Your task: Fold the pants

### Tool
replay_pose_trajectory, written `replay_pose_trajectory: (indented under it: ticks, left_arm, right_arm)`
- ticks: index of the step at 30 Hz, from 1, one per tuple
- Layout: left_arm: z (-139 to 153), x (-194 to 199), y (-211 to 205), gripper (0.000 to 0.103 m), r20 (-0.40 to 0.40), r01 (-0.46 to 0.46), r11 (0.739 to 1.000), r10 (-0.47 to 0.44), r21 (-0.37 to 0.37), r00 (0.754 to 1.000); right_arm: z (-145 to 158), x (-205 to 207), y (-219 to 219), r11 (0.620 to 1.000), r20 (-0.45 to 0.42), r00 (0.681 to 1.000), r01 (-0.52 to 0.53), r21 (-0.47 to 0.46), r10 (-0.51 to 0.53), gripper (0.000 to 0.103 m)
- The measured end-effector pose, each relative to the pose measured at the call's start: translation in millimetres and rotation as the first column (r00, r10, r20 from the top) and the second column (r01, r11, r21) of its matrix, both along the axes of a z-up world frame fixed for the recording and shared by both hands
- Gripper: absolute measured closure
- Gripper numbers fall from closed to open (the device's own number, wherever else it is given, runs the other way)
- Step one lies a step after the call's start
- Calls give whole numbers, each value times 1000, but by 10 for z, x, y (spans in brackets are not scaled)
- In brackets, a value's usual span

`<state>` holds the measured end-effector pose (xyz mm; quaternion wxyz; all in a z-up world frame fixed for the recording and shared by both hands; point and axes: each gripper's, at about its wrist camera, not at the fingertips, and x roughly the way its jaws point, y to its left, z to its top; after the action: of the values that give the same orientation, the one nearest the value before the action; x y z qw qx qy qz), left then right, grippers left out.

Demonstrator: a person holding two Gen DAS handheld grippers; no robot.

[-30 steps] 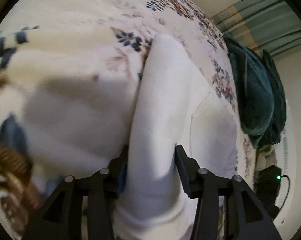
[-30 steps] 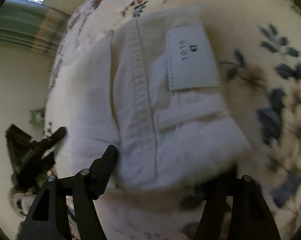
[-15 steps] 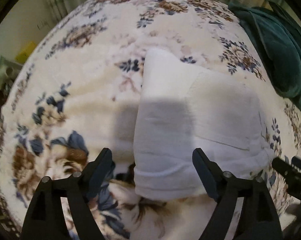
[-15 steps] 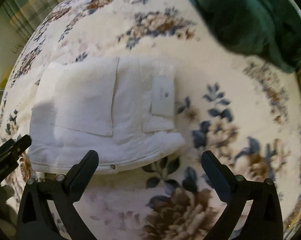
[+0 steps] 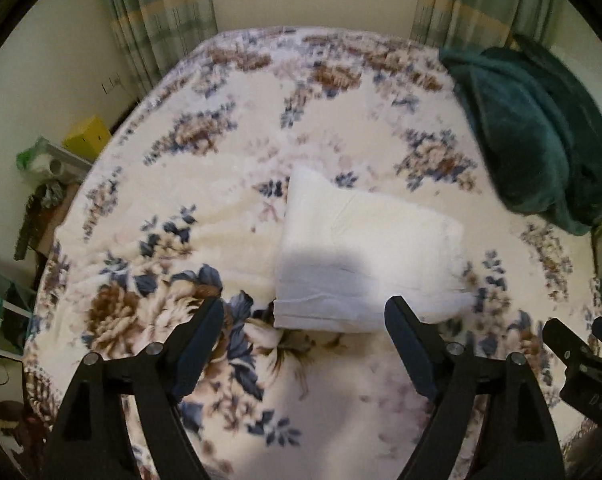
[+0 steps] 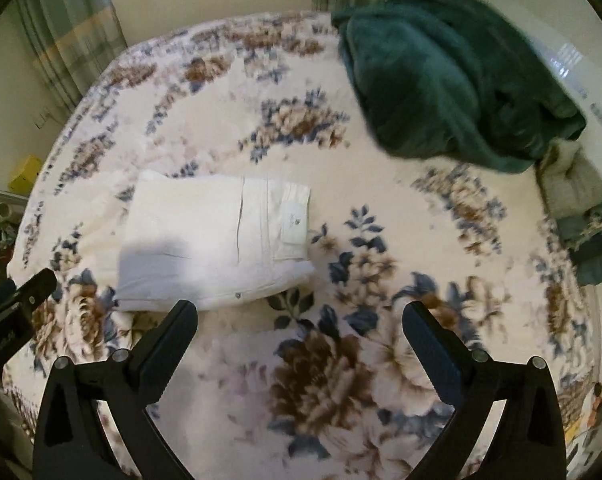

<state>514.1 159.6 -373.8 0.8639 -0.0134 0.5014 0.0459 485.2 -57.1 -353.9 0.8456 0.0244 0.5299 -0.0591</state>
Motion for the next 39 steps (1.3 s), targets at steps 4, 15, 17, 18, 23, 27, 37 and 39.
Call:
replay_pose_trajectory:
  ticks: [4, 15, 17, 18, 23, 27, 37, 39]
  left_arm:
    - [520, -412, -136, 21, 53, 3, 1000, -3, 3, 999]
    - [1950, -1864, -444, 21, 213, -20, 1000, 15, 23, 977]
    - [2127, -2072, -476, 21, 233, -29, 999, 21, 29, 972]
    - [2223, -2187, -491, 21, 243, -32, 999, 24, 28, 970]
    - [2560, -2653, -488, 21, 264, -49, 999, 45, 11, 963]
    - [2775, -2932, -450, 21, 274, -55, 998, 52, 2, 960]
    - [3082, -3371, -379, 21, 311, -34, 999, 22, 32, 950]
    - [3114, -3443, -362, 21, 320, -40, 999, 27, 33, 947]
  right_arm:
    - [646, -491, -93, 1000, 71, 997, -12, -11, 13, 0]
    - [2334, -2079, -264, 994, 245, 963, -107, -38, 113, 0]
    - [2581, -2365, -266, 991, 270, 954, -125, -45, 132, 0]
    - [2668, -2467, -263, 990, 279, 950, -131, -44, 138, 0]
    - [3217, -3070, -305, 988, 338, 929, -141, -55, 152, 0]
    - [3533, -3428, -296, 989, 363, 920, -140, -53, 150, 0]
    - [4021, -4089, -120, 988, 399, 905, -150, -23, 147, 0]
    - [4072, -4148, -92, 988, 405, 902, -149, -41, 153, 0]
